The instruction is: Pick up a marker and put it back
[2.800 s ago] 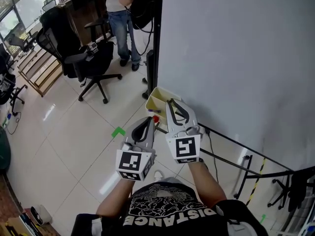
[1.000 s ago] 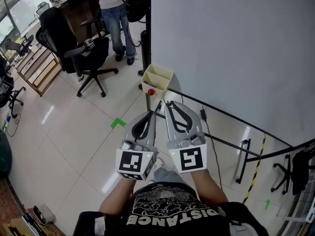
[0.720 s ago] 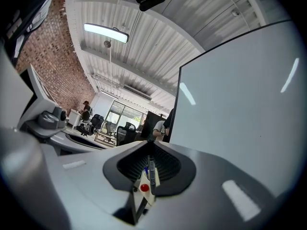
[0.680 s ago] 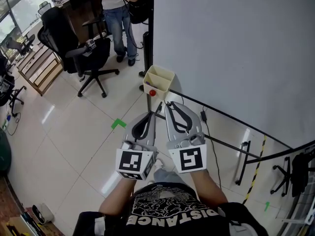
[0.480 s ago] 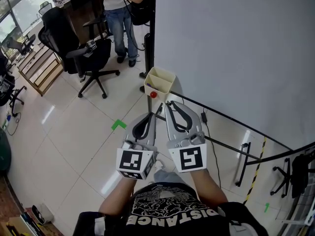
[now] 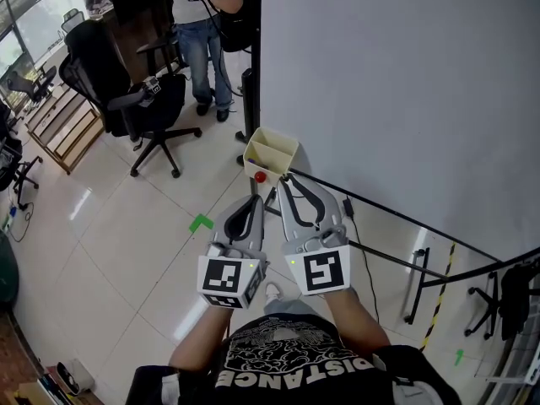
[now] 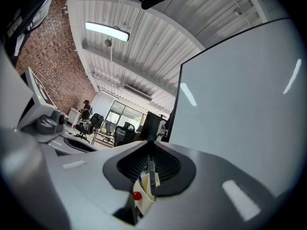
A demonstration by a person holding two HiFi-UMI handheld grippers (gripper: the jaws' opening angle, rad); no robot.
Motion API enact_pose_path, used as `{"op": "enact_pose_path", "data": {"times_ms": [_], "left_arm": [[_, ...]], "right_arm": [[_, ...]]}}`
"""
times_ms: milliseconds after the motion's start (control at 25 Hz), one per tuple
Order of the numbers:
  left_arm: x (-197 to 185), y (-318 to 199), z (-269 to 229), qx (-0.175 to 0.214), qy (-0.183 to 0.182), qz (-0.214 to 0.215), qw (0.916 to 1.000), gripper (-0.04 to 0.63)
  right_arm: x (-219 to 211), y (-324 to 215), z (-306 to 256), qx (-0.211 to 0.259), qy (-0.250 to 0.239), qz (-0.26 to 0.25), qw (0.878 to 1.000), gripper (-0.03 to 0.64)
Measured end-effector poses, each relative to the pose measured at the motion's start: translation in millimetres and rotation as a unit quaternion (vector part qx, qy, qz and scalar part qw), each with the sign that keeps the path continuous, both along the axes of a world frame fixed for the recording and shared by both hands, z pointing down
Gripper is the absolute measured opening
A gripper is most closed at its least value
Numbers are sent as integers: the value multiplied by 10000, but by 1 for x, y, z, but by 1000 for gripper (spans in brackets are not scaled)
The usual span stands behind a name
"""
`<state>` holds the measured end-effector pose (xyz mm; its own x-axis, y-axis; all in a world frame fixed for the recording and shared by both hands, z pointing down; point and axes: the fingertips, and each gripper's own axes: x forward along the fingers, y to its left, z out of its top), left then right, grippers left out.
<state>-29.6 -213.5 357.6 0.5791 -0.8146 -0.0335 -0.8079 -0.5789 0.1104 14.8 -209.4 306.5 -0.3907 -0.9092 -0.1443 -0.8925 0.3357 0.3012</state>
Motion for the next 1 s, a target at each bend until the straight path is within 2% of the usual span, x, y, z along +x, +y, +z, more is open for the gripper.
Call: {"op": "enact_pose_path", "data": {"times_ms": [1000], "left_arm": [[7, -66, 16, -134, -87, -12, 9999, 6]], "right_arm": [[11, -77, 10, -45, 7, 52, 10000, 34]]}}
